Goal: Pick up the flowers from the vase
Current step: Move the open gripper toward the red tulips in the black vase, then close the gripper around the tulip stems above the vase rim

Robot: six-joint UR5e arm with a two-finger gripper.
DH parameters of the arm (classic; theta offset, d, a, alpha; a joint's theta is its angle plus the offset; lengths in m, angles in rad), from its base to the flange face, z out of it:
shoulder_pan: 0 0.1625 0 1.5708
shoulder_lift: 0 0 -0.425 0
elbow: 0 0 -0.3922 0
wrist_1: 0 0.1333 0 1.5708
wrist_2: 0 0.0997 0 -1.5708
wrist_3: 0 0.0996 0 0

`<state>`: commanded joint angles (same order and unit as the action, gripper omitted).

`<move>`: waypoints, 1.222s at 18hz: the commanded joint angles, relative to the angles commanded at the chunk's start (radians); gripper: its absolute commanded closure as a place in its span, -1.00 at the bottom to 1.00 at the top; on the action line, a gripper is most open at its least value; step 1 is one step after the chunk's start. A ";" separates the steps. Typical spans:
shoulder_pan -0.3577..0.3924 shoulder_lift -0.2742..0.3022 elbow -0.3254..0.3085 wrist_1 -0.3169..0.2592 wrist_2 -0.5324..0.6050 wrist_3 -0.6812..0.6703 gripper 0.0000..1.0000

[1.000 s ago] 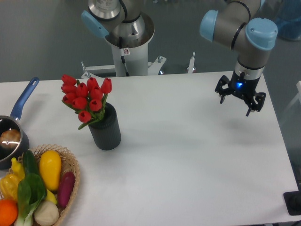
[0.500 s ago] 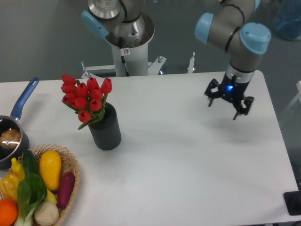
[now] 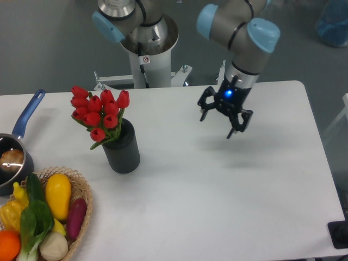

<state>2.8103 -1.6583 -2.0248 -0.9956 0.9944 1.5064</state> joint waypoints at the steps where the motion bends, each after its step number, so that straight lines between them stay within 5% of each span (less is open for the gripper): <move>1: -0.003 0.009 -0.006 0.000 -0.037 0.000 -1.00; 12: -0.124 0.064 -0.054 -0.003 -0.327 0.035 -1.00; 22: -0.186 0.178 -0.060 -0.163 -0.353 0.037 -1.00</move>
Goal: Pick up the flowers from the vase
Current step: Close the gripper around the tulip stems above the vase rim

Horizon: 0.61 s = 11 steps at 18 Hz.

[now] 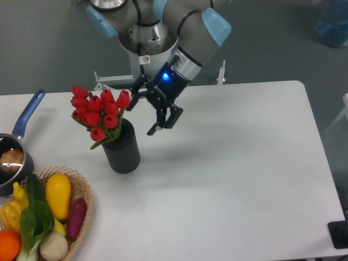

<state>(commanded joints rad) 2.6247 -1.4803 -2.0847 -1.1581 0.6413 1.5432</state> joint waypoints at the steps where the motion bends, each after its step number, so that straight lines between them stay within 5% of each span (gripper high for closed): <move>1: -0.008 -0.006 0.002 0.002 -0.009 0.000 -1.00; 8: -0.049 -0.051 -0.005 0.008 -0.061 0.089 -0.91; 9: -0.048 -0.052 -0.006 0.008 -0.058 0.109 -0.57; 11: -0.040 -0.049 -0.023 0.008 -0.052 0.132 0.58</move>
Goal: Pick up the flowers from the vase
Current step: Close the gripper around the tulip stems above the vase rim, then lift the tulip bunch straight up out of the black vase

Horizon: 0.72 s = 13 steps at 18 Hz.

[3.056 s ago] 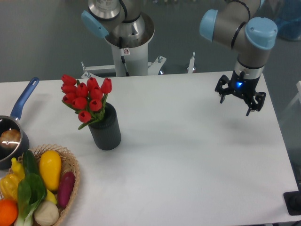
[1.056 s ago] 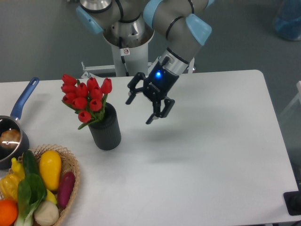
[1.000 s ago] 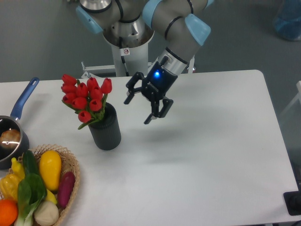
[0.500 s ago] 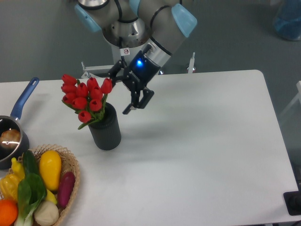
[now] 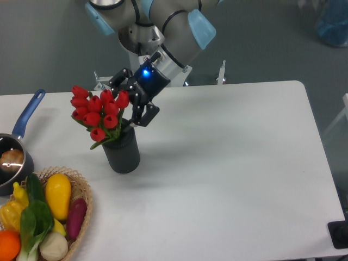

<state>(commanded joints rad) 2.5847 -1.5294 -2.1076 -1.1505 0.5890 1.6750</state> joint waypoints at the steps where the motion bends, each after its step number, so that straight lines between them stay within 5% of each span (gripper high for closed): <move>1: 0.003 0.005 -0.005 0.000 0.005 0.002 1.00; 13: 0.077 0.084 0.032 -0.006 -0.020 -0.060 1.00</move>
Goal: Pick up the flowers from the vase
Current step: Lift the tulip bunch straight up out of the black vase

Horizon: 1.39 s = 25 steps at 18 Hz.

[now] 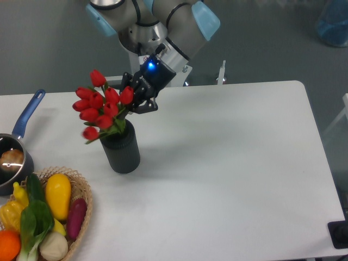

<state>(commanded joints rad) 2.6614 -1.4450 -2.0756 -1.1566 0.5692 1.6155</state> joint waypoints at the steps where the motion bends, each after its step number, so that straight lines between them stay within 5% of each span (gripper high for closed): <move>1: 0.002 0.008 0.011 -0.002 -0.015 -0.021 1.00; 10: -0.005 0.075 0.178 -0.002 -0.127 -0.299 1.00; 21: 0.015 0.155 0.195 -0.064 -0.129 -0.325 1.00; 25: 0.119 0.138 0.200 -0.066 -0.124 -0.327 1.00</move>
<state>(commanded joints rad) 2.7808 -1.3069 -1.8761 -1.2226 0.4448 1.2885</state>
